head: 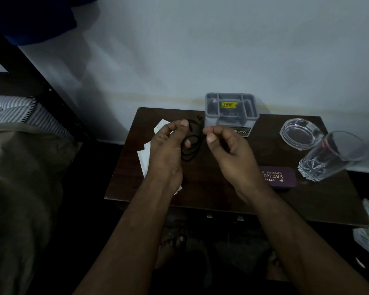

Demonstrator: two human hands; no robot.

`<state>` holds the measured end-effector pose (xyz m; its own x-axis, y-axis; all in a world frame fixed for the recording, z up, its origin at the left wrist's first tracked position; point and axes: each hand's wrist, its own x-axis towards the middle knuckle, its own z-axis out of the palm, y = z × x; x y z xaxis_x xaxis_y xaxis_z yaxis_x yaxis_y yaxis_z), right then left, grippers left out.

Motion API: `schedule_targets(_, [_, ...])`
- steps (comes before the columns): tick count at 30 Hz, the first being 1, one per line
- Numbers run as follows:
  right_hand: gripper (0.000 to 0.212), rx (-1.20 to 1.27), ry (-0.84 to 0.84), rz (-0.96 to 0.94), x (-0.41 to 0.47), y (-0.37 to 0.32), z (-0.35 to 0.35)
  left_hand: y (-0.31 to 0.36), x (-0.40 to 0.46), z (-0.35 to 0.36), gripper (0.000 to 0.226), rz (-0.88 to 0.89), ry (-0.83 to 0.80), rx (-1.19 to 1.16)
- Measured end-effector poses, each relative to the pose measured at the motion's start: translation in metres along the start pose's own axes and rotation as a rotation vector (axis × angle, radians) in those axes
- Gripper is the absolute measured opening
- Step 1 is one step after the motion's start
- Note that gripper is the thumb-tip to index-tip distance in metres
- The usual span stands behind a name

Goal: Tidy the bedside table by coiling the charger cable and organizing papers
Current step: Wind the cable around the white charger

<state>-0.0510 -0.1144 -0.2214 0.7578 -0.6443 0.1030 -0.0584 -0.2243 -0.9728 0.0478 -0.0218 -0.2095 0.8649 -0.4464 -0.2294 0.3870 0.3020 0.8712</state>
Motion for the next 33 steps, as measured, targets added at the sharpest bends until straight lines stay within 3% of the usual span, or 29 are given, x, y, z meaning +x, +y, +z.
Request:
schedule_targets(5, [0.024,-0.061,-0.063,-0.069,-0.001,-0.005,0.004,0.001,-0.004,0.004,0.011,-0.004,-0.255,0.100])
schedule_targets(7, [0.025,-0.067,-0.053,-0.064,0.001,-0.004,0.004,0.003,-0.006,0.003,0.014,0.045,-0.283,0.128])
schedule_targets(12, [0.027,-0.179,0.130,0.012,0.007,0.004,0.001,0.008,-0.002,-0.002,0.009,0.231,-0.067,-0.065])
schedule_targets(17, [0.014,-0.444,0.017,-0.047,0.001,0.009,0.000,0.009,-0.001,-0.009,0.014,0.232,-0.006,-0.109])
schedule_targets(21, [0.056,-0.719,-0.141,0.069,-0.004,0.012,0.002,0.010,0.001,-0.011,0.025,0.220,0.011,-0.043])
schedule_targets(24, [0.052,-0.680,-0.210,0.148,-0.004,0.016,0.004,0.011,0.001,-0.010,0.020,0.200,-0.002,-0.064])
schedule_targets(28, [0.012,-0.637,-0.130,0.086,0.000,0.016,0.003,0.005,0.003,-0.012,0.022,0.191,0.063,0.174])
schedule_targets(33, [0.032,-0.502,-0.017,-0.085,0.002,0.014,0.003,-0.001,0.005,-0.014,0.016,0.237,0.041,0.315])
